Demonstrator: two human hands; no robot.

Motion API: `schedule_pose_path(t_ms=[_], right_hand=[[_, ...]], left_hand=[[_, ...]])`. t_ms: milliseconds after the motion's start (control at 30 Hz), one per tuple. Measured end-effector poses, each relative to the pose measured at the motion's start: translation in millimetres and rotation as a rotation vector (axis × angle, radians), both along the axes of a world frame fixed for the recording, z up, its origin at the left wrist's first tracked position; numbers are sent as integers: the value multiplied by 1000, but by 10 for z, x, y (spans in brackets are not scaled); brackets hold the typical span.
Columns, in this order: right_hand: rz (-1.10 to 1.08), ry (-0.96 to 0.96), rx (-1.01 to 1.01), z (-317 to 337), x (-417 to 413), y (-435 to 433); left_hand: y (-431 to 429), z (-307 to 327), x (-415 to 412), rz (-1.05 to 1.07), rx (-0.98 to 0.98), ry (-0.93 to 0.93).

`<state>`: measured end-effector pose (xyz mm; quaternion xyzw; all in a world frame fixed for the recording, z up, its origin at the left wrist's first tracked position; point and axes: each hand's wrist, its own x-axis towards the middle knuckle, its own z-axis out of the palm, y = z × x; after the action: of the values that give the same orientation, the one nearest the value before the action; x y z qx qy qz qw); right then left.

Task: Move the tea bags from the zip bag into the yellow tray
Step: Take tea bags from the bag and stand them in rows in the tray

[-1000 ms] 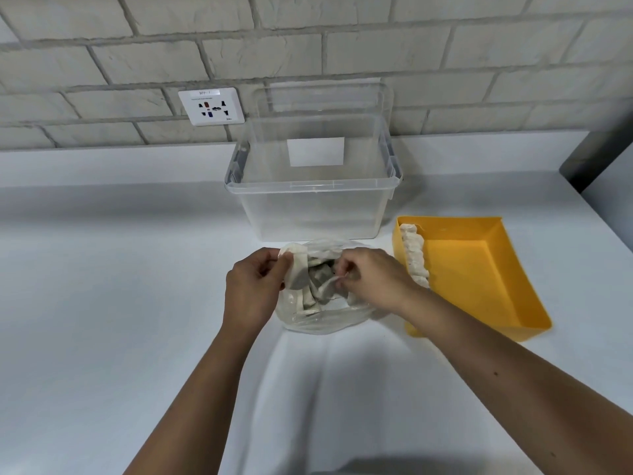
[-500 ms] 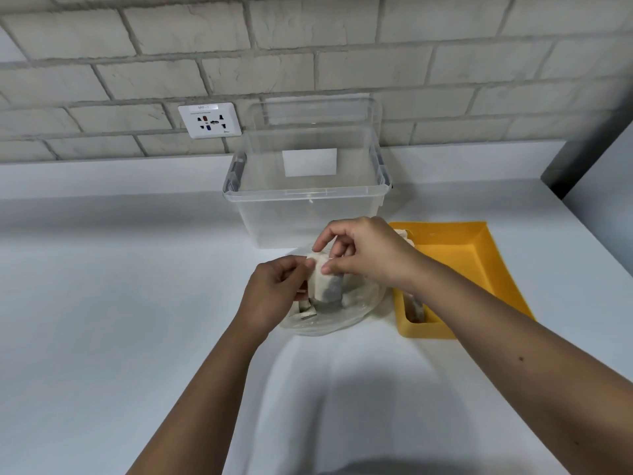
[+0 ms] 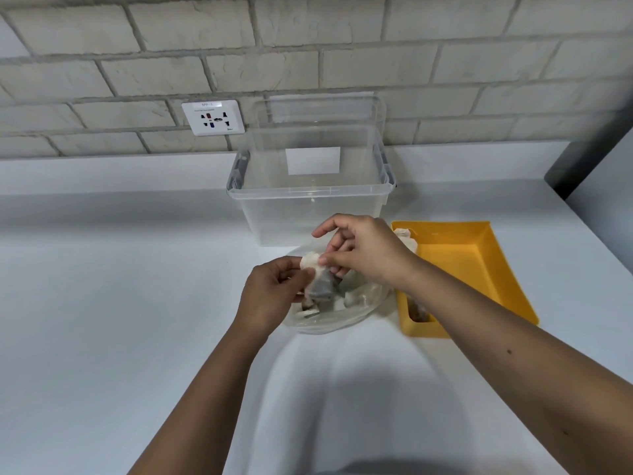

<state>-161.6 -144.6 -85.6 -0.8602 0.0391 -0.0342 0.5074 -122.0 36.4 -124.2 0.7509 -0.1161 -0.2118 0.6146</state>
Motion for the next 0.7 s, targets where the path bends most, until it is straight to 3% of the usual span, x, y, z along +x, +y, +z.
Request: schedule_pose_path(t_ms=[100,300,467,633,700], right_hand=[[-99,-23,57,-116,21,10],[-13,108,-342,-530,55,89],[-18,195,-413,-765,117,252],[-97,115,-273,-676,13,103],[-155,131,-89,-575,-82,-2]], left_hand=[[58,-43,113,161,66,-127],[144,-26,241,266,63,-171],[119,-66,239,253,80,-145],[150,-60,277,297,51,-132],[147,-51,286,320,30,-119]])
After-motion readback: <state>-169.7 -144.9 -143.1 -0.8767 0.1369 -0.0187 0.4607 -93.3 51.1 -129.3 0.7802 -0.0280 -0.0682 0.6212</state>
